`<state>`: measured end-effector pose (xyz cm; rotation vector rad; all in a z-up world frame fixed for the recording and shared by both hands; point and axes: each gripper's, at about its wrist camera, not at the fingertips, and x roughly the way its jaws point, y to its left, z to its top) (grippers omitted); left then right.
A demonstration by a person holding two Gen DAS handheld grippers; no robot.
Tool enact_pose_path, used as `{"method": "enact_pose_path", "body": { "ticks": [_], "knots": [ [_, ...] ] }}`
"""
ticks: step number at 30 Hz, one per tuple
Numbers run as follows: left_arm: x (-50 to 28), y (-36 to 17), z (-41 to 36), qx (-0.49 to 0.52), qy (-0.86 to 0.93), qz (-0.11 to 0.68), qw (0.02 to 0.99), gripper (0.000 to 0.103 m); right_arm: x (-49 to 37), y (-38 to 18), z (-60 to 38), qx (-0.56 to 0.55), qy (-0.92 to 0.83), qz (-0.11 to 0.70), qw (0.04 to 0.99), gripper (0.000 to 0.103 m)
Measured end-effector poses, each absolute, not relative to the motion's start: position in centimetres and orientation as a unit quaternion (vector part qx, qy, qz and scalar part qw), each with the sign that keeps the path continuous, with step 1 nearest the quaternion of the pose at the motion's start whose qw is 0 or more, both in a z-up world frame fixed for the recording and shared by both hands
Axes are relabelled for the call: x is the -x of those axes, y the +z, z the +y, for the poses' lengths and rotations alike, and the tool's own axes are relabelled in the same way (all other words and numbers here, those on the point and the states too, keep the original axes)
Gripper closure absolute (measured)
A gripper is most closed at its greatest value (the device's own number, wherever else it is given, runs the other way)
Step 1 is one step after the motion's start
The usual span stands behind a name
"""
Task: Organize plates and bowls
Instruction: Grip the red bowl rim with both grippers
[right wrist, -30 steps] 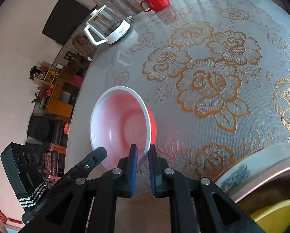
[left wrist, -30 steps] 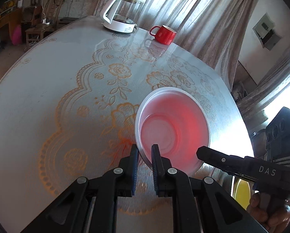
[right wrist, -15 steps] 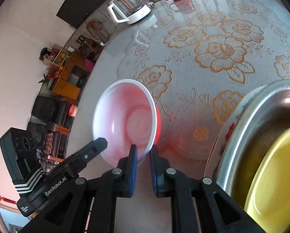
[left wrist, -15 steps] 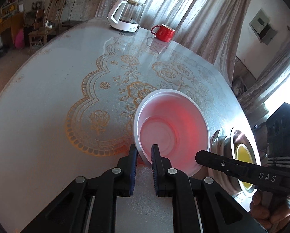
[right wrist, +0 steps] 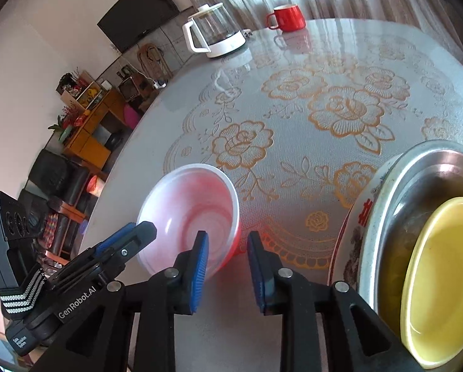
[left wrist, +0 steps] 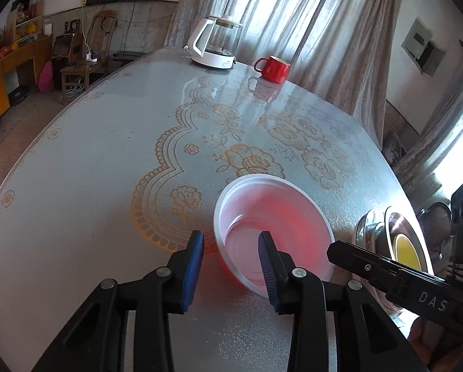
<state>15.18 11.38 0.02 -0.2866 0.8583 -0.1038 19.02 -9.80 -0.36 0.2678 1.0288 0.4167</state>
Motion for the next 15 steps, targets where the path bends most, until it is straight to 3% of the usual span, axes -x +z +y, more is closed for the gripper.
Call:
{"method": "enact_pose_path", "body": {
  "ticks": [12, 15],
  "knots": [
    [-14.3, -0.4, 11.3, 0.107, -0.029, 0.389, 0.915, 0.066, -18.3, -1.1, -8.4, -0.101, 0.196, 0.469, 0.855, 0.081],
    [-14.1, -0.7, 11.3, 0.103, -0.027, 0.391, 0.914, 0.071, -18.1, -1.4, -8.3, -0.102, 0.194, 0.469, 0.856, 0.085]
  ]
}}
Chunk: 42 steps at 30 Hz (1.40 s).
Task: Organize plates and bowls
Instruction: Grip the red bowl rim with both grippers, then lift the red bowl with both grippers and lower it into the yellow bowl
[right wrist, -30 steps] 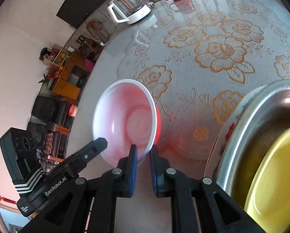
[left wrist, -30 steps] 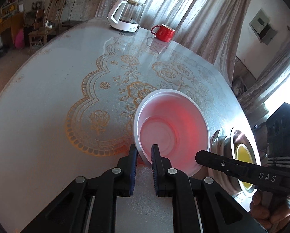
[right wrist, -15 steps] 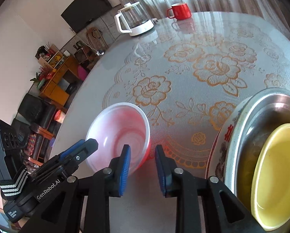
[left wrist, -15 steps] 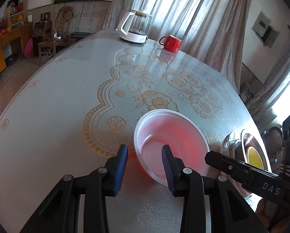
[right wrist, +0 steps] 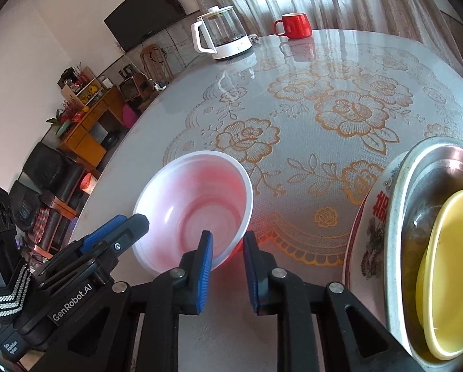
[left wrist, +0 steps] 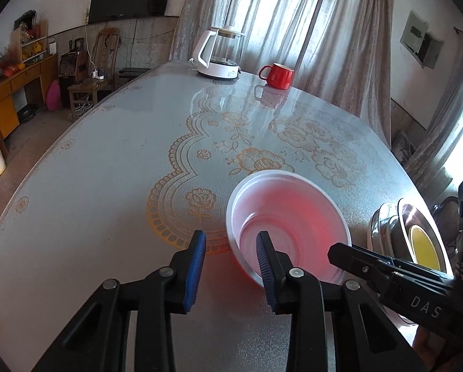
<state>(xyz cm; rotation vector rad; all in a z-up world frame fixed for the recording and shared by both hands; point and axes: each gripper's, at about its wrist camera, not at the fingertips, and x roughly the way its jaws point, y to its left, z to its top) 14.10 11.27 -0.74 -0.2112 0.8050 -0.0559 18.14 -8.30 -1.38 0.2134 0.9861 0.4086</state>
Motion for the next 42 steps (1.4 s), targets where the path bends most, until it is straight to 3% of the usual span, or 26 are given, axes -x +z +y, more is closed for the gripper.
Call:
{"method": "enact_pose_path", "body": {
  "ticks": [4, 8, 28, 33, 35, 36, 42],
  "knots": [
    [-14.0, -1.0, 10.9, 0.09, -0.028, 0.391, 0.916, 0.08, -18.2, -1.6, -8.2, -0.096, 0.193, 0.468, 0.857, 0.091],
    [-14.0, -1.4, 10.6, 0.088, -0.032, 0.396, 0.914, 0.081, -18.1, -1.5, -8.1, -0.098, 0.197, 0.466, 0.857, 0.092],
    [-12.9, -1.2, 11.3, 0.105, -0.027, 0.388, 0.915, 0.078, -17.6, -1.8, -8.7, -0.125, 0.207, 0.469, 0.849, 0.087],
    [-12.6, -1.0, 12.0, 0.126, -0.035, 0.384, 0.914, 0.078, -17.6, -1.8, -8.2, -0.111, 0.206, 0.463, 0.855, 0.092],
    [-12.2, -0.9, 12.8, 0.142, -0.037, 0.376, 0.915, 0.068, -17.6, -1.8, -8.1, -0.112, 0.205, 0.462, 0.856, 0.094],
    [-12.2, -1.0, 13.2, 0.148, -0.038, 0.375, 0.914, 0.068, -17.6, -1.7, -8.1, -0.113, 0.205, 0.462, 0.856, 0.094],
    [-11.7, -1.9, 14.2, 0.168, -0.061, 0.389, 0.904, 0.074, -17.4, -1.6, -7.8, -0.115, 0.213, 0.463, 0.853, 0.096]
  ]
}}
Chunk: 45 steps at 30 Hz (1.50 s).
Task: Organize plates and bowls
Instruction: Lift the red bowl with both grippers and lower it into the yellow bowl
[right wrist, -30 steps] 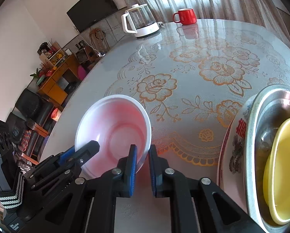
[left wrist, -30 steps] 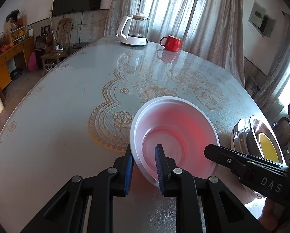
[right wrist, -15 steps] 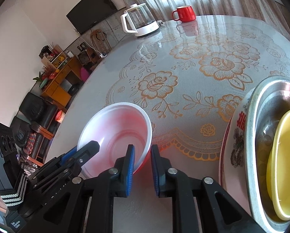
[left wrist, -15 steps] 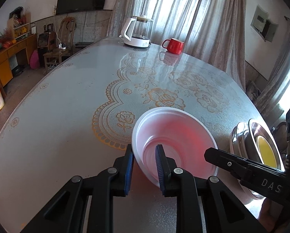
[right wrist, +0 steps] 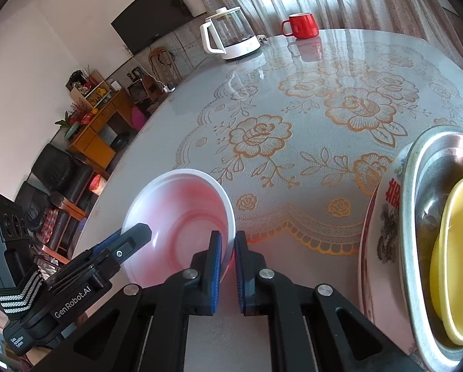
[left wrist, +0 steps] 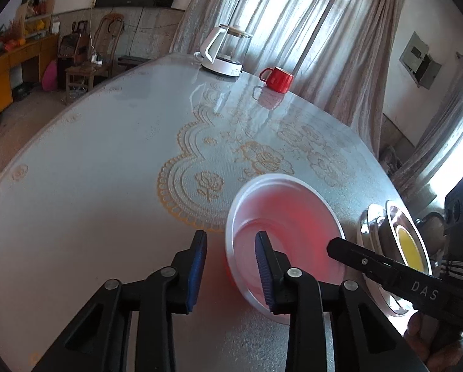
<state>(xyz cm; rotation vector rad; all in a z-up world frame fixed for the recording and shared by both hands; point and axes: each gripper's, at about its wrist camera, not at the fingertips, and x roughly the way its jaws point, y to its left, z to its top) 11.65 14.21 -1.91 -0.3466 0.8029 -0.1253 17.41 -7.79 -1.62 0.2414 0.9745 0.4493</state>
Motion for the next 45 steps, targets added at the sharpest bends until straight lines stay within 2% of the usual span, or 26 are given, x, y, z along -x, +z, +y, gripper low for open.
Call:
{"method": "enact_pose_path", "body": {
  "ticks": [7, 10, 15, 28, 36, 45],
  "knots": [
    [-10.6, -2.9, 14.5, 0.187, -0.074, 0.401, 0.894, 0.086, -17.0, -1.8, -7.7, -0.126, 0.231, 0.468, 0.843, 0.093],
    [-10.3, -2.5, 14.6, 0.197, -0.078, 0.397, 0.893, 0.087, -16.9, -1.9, -7.5, -0.131, 0.234, 0.47, 0.841, 0.091],
    [-10.1, -1.2, 13.9, 0.184, -0.087, 0.392, 0.897, 0.087, -16.0, -1.0, -8.0, -0.13, 0.239, 0.454, 0.849, 0.093],
    [-10.0, 3.6, 7.5, 0.132, -0.184, 0.348, 0.91, 0.087, -12.7, 3.6, -14.2, -0.152, 0.209, 0.381, 0.887, 0.093],
    [-11.5, 5.5, 1.6, 0.107, -0.262, 0.356, 0.891, 0.085, -9.8, 6.8, -19.9, -0.164, 0.151, 0.327, 0.918, 0.093],
    [-12.8, 5.4, -4.4, 0.076, -0.306, 0.383, 0.868, 0.084, -9.0, 7.5, -25.8, -0.193, 0.075, 0.315, 0.926, 0.093]
  ]
}}
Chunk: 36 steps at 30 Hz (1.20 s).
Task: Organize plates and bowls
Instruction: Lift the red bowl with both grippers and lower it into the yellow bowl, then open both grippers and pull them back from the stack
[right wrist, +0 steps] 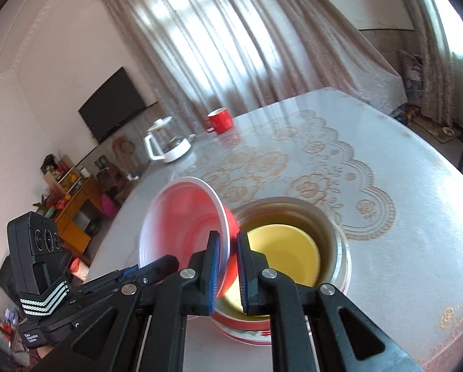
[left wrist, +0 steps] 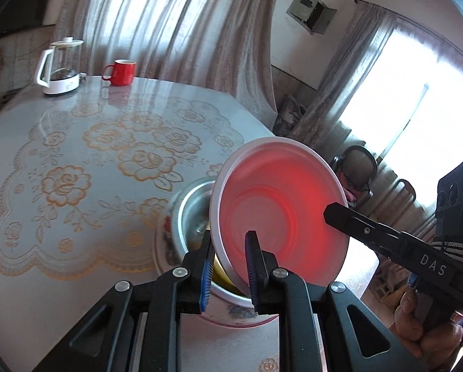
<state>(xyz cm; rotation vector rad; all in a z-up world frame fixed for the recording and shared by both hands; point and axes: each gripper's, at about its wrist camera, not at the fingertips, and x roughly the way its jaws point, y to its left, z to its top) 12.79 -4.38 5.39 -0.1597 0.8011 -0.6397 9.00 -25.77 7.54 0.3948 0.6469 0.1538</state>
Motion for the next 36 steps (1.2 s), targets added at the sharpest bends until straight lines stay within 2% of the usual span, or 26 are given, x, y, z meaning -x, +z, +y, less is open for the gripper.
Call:
{"method": "enact_pose_path", "body": {
  "ticks": [18, 24, 26, 36],
  "knots": [
    [-13.6, 2.7, -7.2, 0.046, -0.31, 0.416, 0.854, 0.072, -10.1, 4.0, -28.4, -0.222, 0.032, 0.371, 0.901, 0.092],
    [-13.8, 2.4, -7.8, 0.042, -0.309, 0.423, 0.85, 0.056, -10.0, 4.2, -28.8, -0.222, 0.027, 0.375, 0.9, 0.091],
    [-13.9, 2.3, -7.8, 0.04, -0.305, 0.424, 0.852, 0.054, -10.2, 3.7, -29.2, -0.23, 0.014, 0.385, 0.894, 0.084],
    [-13.4, 2.0, -8.1, 0.012, -0.286, 0.402, 0.87, 0.054, -10.1, 3.3, -28.9, -0.204, 0.0, 0.378, 0.903, 0.084]
  ]
}}
